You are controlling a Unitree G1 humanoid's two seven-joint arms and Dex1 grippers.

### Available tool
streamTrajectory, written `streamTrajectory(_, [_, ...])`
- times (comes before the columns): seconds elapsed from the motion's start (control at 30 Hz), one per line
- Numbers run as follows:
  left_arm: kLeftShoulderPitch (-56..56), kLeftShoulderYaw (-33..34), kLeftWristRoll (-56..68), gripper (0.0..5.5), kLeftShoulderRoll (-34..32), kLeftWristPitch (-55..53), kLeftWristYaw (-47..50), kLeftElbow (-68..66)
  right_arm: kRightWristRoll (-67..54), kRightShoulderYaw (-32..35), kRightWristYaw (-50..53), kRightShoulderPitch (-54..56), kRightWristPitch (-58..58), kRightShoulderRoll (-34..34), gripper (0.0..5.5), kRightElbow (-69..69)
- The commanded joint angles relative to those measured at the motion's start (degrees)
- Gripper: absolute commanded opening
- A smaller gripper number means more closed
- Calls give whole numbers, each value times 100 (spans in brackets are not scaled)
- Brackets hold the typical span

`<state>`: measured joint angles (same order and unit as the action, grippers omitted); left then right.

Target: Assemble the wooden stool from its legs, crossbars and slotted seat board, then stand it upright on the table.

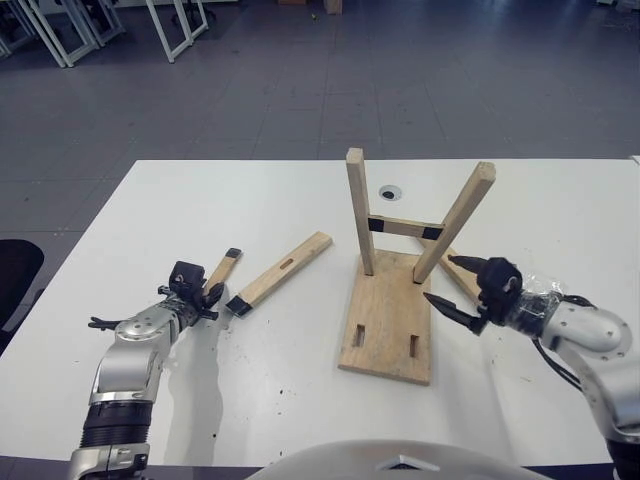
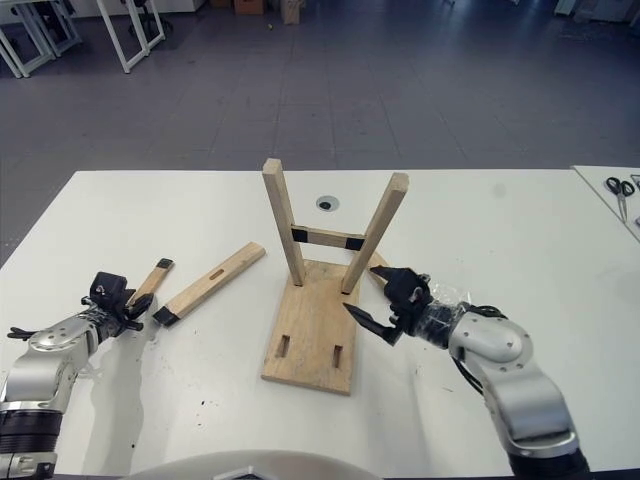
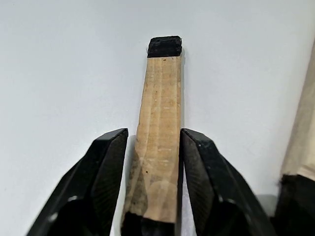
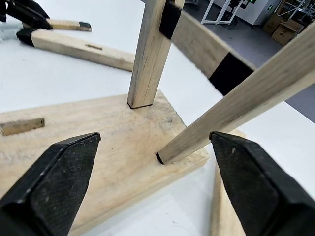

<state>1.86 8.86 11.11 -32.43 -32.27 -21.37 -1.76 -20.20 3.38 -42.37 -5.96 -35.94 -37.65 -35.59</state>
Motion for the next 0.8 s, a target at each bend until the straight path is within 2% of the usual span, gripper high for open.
streamTrajectory(0.03, [-72,203,-50,137,104,145,171,-35,-1678,599,427,554,-1559,401,458,-421])
streamTrajectory(0.17, [-331,448,-91,133,274,1542,260,86,-3010,1026,1414,1259,-2363,1089,540,-401])
streamTrajectory(0.3, [-683,579,56,133,538,2875,215,544,-3977,1197,2619,2103,-2669,1839,545,72])
streamTrajectory(0.4, [-994,358,217,133,726,3370,40,1241,-5121,1350,3593,2718,-2563,2329,545,521])
streamTrajectory(0.57, [-1540,47,161,133,884,3727,32,2033,-6425,1211,4618,3352,-2216,2414,545,766])
streamTrajectory(0.67, [-1886,-91,89,133,862,3813,-2,2317,-6716,1043,4781,3579,-1994,2309,545,725])
streamTrajectory(0.8, [-1906,-650,-88,133,712,3936,-475,2686,-6761,839,4766,3854,-1637,2220,545,603])
